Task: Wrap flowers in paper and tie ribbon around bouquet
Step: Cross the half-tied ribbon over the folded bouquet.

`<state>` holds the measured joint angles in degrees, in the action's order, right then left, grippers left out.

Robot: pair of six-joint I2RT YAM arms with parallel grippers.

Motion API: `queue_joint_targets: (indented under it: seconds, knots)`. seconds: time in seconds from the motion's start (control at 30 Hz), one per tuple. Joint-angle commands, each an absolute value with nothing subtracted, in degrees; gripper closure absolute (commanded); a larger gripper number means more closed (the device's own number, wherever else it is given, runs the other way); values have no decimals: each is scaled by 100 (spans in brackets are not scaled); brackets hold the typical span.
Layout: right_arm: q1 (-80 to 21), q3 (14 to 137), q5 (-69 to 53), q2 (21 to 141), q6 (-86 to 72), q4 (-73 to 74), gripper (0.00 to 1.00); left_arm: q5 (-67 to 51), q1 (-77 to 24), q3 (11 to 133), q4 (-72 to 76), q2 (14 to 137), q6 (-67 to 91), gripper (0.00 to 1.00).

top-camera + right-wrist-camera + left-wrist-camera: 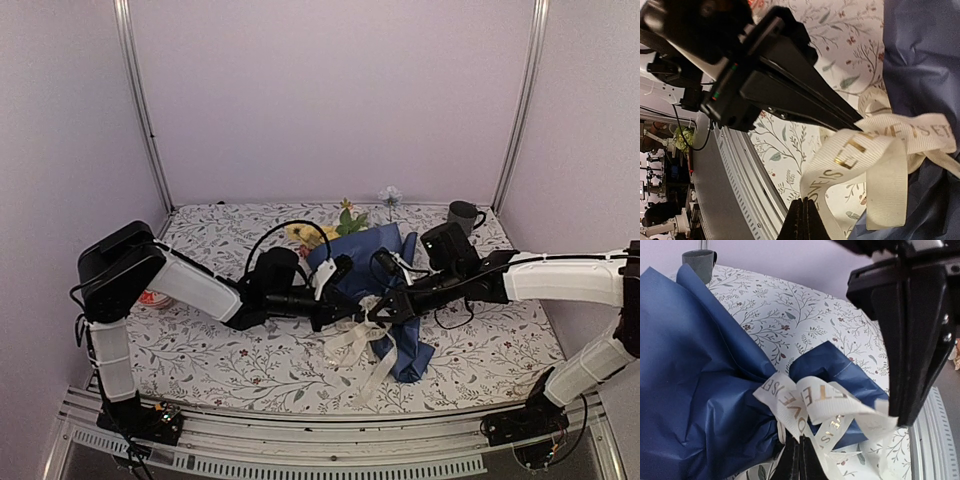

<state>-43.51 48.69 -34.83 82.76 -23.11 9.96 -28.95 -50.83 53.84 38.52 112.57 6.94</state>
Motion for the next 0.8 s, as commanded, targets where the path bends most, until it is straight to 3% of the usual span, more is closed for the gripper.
queue_joint_targets:
  seconds: [0.0, 0.23, 0.53, 0.77]
  knots:
    - [-4367, 4743, -3485, 8657, -2269, 738, 100, -2924, -5015, 5453, 3873, 11439, 704, 100]
    - [-4362, 4874, -3548, 9099, -2198, 616, 100, -2873, -5010, 5348, 3940, 11341, 686, 100]
    - [-4362, 4340, -3603, 8750, -2343, 670, 100, -2742, -4946, 5421, 3964, 11426, 830, 100]
    - [-4362, 4611, -3440, 8884, -2289, 659, 100, -3059, -5008, 5276, 4244, 11329, 644, 100]
